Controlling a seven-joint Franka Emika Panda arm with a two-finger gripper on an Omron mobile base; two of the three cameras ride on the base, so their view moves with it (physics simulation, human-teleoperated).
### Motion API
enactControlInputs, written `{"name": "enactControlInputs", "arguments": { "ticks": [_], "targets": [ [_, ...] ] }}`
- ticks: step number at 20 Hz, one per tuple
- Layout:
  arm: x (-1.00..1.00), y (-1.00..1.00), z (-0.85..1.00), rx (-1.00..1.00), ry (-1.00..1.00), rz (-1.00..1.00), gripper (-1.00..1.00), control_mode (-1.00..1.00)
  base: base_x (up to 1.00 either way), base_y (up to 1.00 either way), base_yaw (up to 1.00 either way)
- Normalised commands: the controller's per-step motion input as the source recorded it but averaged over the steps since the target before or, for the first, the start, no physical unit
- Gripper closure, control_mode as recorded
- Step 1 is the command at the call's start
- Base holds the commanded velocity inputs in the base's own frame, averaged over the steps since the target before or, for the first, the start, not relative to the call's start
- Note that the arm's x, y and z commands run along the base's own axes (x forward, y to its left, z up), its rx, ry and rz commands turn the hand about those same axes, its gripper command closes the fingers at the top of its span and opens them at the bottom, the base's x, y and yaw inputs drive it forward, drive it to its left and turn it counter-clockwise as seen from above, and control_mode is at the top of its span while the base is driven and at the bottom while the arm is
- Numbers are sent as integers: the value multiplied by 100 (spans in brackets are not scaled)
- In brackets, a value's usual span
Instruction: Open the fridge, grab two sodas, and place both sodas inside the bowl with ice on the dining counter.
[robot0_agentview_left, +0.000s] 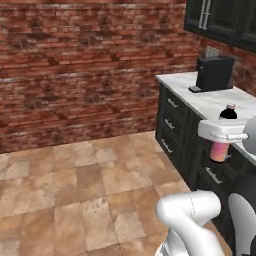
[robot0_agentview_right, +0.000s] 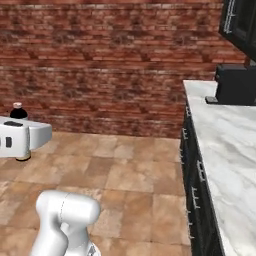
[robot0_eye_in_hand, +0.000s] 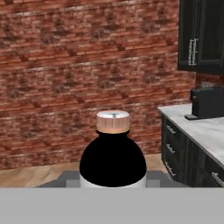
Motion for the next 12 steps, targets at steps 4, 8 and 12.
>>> {"name": "enactControlInputs", "arguments": {
  "ticks": [4, 8, 12],
  "targets": [
    [0, 0, 0, 0, 0, 0, 100, 100, 87, 0, 47],
    [0, 0, 0, 0, 0, 0, 100, 100, 87, 0, 47],
    [0, 0, 0, 0, 0, 0, 100, 100, 86, 0, 47]
  ]
}}
